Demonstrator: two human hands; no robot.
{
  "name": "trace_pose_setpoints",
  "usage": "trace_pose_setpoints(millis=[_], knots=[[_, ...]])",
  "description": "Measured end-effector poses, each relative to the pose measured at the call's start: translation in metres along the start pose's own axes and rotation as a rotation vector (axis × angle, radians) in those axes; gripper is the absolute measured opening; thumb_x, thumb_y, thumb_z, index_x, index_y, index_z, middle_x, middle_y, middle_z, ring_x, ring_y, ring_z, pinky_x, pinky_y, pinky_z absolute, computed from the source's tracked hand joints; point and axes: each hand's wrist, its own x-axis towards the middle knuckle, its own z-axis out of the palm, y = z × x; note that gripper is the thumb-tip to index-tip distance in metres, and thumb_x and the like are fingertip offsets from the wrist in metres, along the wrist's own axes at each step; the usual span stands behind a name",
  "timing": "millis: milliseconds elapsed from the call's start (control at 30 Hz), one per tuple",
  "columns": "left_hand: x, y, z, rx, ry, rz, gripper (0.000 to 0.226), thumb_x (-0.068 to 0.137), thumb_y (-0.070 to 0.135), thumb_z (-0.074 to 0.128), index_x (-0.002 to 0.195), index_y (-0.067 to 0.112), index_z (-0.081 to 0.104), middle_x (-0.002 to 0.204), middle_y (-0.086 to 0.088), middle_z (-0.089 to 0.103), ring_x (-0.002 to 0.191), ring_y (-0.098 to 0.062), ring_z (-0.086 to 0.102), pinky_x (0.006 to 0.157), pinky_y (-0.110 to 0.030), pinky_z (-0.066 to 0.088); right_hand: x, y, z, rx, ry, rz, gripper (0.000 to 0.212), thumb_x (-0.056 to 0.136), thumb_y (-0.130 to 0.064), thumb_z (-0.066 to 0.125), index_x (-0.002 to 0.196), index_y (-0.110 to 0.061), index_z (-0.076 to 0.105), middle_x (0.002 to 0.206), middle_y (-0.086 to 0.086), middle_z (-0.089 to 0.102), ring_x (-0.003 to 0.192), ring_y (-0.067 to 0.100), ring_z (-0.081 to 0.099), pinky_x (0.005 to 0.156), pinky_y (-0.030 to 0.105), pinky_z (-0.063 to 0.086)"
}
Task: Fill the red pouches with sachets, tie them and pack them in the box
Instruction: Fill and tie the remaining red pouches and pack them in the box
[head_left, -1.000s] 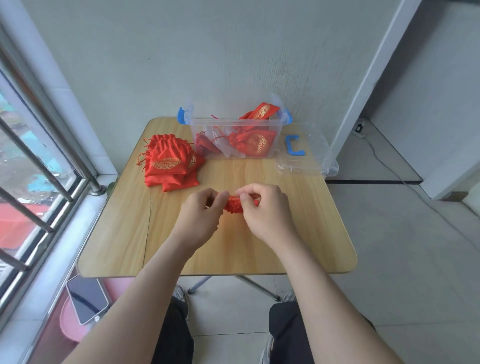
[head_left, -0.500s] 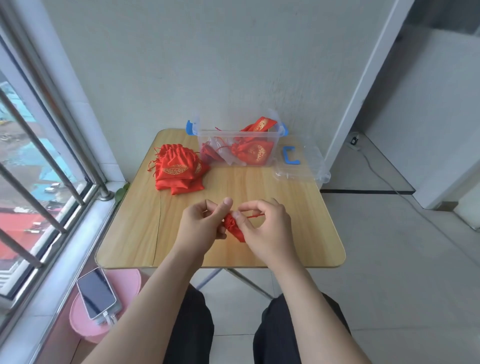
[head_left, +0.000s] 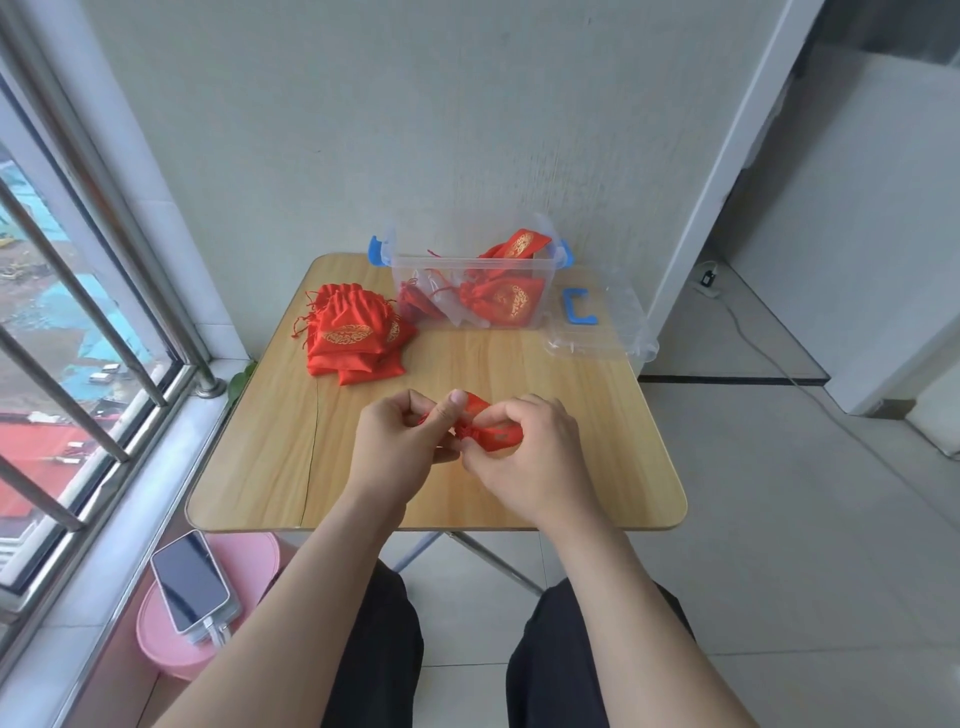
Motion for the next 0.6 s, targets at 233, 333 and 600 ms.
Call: trace_pose_setpoints(millis=[233, 333, 600], knots=[[-0.0015, 0.0034, 0.0026, -0.057, -0.036, -0.041, 0.037, 0.097, 0.03, 0.077, 0.082, 0.005, 0.055, 0.088, -0.019, 0.079, 0.064, -0.021, 0.069, 0.076, -0.046, 0.067, -0.0029, -0.0032, -0.0024, -0.095, 0.011, -0.076, 0.011, 0.082, -0.033, 0.078, 0.087, -0.025, 0.073, 0.079, -0.014, 0.067, 0.09, 0.014, 0.053, 0.08, 0.036, 0.051], [0.0004, 0.0019, 0.001, -0.08, -0.085, -0.081, 0.035, 0.1, 0.036, 0.073, 0.092, 0.006, 0.056, 0.094, -0.015, 0.08, 0.065, -0.02, 0.066, 0.078, -0.046, 0.066, -0.0041, -0.0048, -0.0025, -0.166, 0.043, -0.128, 0.011, 0.083, -0.031, 0.078, 0.086, -0.023, 0.072, 0.079, -0.012, 0.063, 0.088, 0.018, 0.051, 0.077, 0.039, 0.05], [0.0029, -0.0053, 0.0004, 0.008, -0.176, -0.129, 0.041, 0.109, 0.042, 0.055, 0.092, 0.006, 0.064, 0.07, -0.003, 0.06, 0.058, -0.012, 0.054, 0.065, -0.031, 0.057, -0.0061, -0.0074, -0.0043, -0.053, -0.051, -0.016, 0.005, 0.083, -0.021, 0.08, 0.086, -0.025, 0.078, 0.072, -0.014, 0.064, 0.08, 0.012, 0.06, 0.072, 0.029, 0.053]])
